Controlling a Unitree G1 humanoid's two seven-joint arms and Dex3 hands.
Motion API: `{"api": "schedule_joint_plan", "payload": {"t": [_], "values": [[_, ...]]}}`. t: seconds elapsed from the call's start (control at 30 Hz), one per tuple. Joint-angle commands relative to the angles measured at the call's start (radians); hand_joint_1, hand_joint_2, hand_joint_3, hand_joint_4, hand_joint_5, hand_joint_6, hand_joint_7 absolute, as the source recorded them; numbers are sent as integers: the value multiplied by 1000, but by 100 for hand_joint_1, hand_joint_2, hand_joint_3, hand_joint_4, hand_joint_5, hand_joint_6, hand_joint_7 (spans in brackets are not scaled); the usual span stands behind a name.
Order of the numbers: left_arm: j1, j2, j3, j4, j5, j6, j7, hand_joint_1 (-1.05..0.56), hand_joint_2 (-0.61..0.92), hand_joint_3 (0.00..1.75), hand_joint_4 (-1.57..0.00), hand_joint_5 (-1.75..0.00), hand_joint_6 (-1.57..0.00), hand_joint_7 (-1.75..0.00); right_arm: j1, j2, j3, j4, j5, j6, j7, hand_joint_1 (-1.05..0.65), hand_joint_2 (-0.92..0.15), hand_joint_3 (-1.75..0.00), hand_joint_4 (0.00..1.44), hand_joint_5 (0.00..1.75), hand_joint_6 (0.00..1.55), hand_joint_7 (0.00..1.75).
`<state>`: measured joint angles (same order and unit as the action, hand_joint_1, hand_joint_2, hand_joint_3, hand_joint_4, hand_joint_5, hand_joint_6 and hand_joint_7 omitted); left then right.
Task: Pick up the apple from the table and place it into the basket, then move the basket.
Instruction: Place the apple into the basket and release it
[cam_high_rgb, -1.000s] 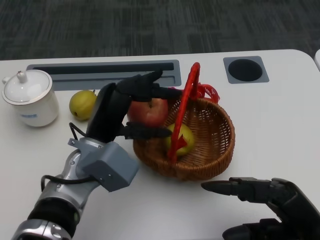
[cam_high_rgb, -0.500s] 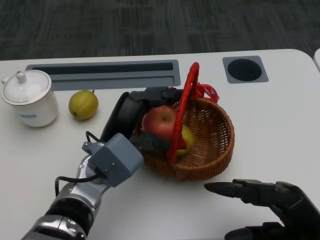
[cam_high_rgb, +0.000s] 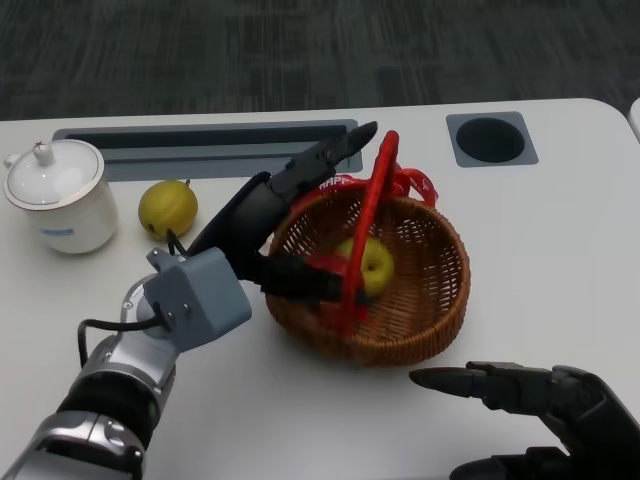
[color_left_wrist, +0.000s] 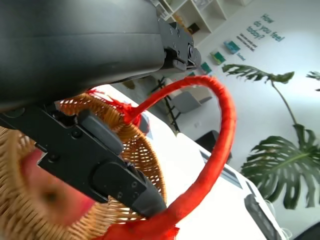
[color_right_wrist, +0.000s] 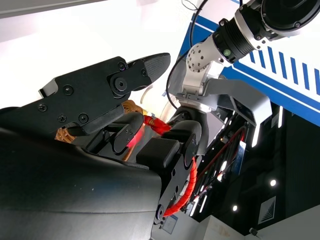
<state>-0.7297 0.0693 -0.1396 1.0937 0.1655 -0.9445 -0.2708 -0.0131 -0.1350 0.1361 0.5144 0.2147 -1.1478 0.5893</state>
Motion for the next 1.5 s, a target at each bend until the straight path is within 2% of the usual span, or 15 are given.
{"api": "schedule_joint_plan", "payload": {"t": [0.03, 0.3, 0.47, 0.7, 0.87, 1.03, 1.2, 1.5], "values": [[7, 39, 14, -59, -26, 1, -34, -93, 67, 1, 0, 0, -5, 0, 8, -16, 0, -10, 13, 1, -4, -36, -79, 0, 81, 0, 77, 0], [43, 83, 78, -113, -91, -55, -23, -95, 71, 2, 0, 0, -8, -1, 18, -16, 4, -20, 15, 3, -4, -36, -79, 0, 82, 0, 78, 0], [90, 87, 127, -150, -213, -98, -94, -89, 76, 2, -5, -2, -13, -2, 7, -24, -3, -12, 16, -5, -2, -35, -79, 0, 82, 0, 78, 0], [234, 117, 137, -342, -302, -61, -170, -85, 76, 0, -19, -4, -24, -3, -59, -72, -32, 26, 31, -21, 9, -36, -80, 0, 79, 0, 75, 0], [368, 154, 140, -509, -289, 3, -167, -82, 75, 0, -27, -4, -32, -3, -124, -104, -39, 41, 62, -24, 39, -41, -80, 0, 77, 0, 72, 0], [454, 177, 152, -589, -301, 11, -172, -78, 73, 0, -40, -5, -42, -4, -192, -118, -47, 73, 77, -55, 68, -41, -78, 0, 72, 0, 70, 0], [522, 214, 163, -653, -317, 5, -185, -74, 73, 0, -54, -5, -54, -4, -287, -142, -62, 141, -23, -101, 58, -49, -76, 0, 67, 0, 65, 0], [605, 264, 177, -753, -373, 44, -223, -66, 67, 0, -66, -5, -63, -3, -471, -166, -72, 372, -269, -197, -39, -67, -80, -1, 57, 0, 57, 0]]}}
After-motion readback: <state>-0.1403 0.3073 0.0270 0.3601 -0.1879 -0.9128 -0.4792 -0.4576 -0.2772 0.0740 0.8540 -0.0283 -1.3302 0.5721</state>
